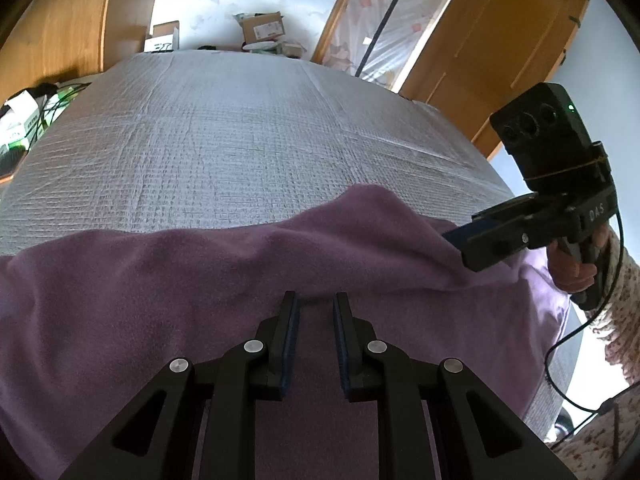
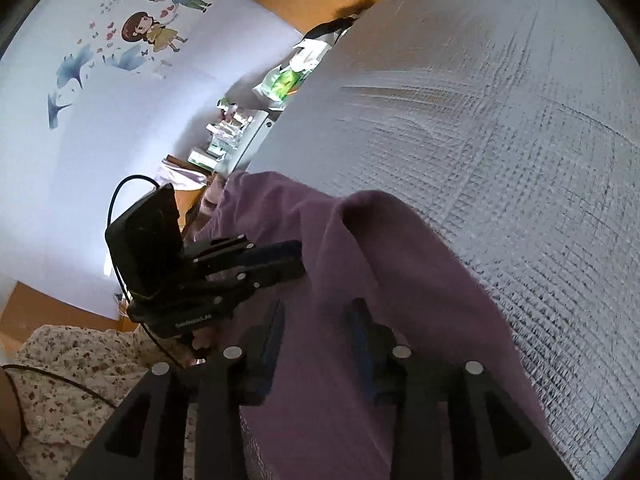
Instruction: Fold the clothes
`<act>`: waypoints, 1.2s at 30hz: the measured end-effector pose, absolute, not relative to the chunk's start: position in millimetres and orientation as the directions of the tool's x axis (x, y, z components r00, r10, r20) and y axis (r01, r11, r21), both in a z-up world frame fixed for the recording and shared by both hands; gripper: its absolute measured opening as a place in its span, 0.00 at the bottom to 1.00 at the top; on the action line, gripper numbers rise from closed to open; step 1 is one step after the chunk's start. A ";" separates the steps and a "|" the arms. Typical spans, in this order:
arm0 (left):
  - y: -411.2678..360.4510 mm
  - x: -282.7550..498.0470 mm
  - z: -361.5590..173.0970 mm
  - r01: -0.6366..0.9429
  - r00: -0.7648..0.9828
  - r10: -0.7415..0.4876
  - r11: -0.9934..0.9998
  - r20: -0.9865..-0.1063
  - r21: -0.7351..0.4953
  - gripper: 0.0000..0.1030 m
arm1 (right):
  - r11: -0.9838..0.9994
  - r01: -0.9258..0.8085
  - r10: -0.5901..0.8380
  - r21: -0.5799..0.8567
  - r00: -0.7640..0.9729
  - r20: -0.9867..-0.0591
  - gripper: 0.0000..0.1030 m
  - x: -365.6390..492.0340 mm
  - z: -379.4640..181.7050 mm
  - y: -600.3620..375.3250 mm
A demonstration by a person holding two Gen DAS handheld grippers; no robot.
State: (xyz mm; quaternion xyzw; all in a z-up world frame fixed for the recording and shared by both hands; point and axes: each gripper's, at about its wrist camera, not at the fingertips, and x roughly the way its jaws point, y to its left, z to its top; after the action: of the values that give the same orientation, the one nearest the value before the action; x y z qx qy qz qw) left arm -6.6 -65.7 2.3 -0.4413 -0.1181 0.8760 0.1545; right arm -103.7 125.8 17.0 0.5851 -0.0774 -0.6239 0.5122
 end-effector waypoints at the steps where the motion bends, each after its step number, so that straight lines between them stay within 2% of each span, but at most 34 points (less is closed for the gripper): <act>1: -66.0 -6.1 2.4 -0.167 -0.563 0.376 -0.924 -0.736 -0.345 0.17 | -0.464 0.550 -0.731 0.695 0.206 -0.651 0.34 -105.2 17.3 125.4; 9: -69.0 -2.0 3.4 -0.168 -0.565 0.385 -0.920 -0.730 -0.355 0.17 | -0.467 0.553 -0.712 0.690 0.227 -0.664 0.35 -123.5 10.2 89.8; 10: -69.3 -1.5 3.5 -0.168 -0.565 0.386 -0.919 -0.729 -0.356 0.17 | -0.479 0.547 -0.709 0.686 0.220 -0.670 0.22 -126.1 8.9 87.5; 12: -70.3 -0.5 3.5 -0.169 -0.566 0.389 -0.918 -0.727 -0.359 0.17 | -0.522 0.542 -0.703 0.659 0.164 -0.692 0.04 -135.8 8.8 84.4; 13: -71.3 0.0 3.2 -0.169 -0.566 0.392 -0.916 -0.725 -0.363 0.17 | -0.537 0.533 -0.704 0.654 0.145 -0.695 0.04 -142.0 8.3 87.6; 20: -79.7 5.4 1.9 -0.171 -0.566 0.410 -0.907 -0.715 -0.385 0.17 | -0.651 0.555 -0.626 0.518 -0.006 -0.780 0.00 -163.5 2.9 83.6; 24: -79.5 4.8 5.0 -0.179 -0.565 0.406 -0.910 -0.718 -0.374 0.17 | -0.652 0.554 -0.618 0.518 0.008 -0.786 0.01 -164.2 0.4 82.4; 28: -75.6 1.5 12.7 -0.198 -0.564 0.393 -0.918 -0.726 -0.343 0.17 | -0.639 0.620 -0.618 0.455 -0.061 -0.784 0.02 -147.5 21.2 107.1; 32: -71.7 -0.8 22.3 -0.218 -0.568 0.381 -0.924 -0.730 -0.313 0.17 | -0.640 0.659 -0.595 0.395 -0.101 -0.797 0.08 -124.1 37.5 145.9; 36: -62.4 -11.9 30.3 -0.258 -0.570 0.386 -0.922 -0.726 -0.288 0.17 | -0.671 0.692 -0.504 0.267 -0.161 -0.849 0.14 -97.2 38.1 176.5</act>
State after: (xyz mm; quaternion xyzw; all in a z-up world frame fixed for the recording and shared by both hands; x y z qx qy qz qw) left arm -11.9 -62.4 30.3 -0.4265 -0.0750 0.8828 0.1821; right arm -97.2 176.5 38.1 0.5131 0.0918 -0.7564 0.3951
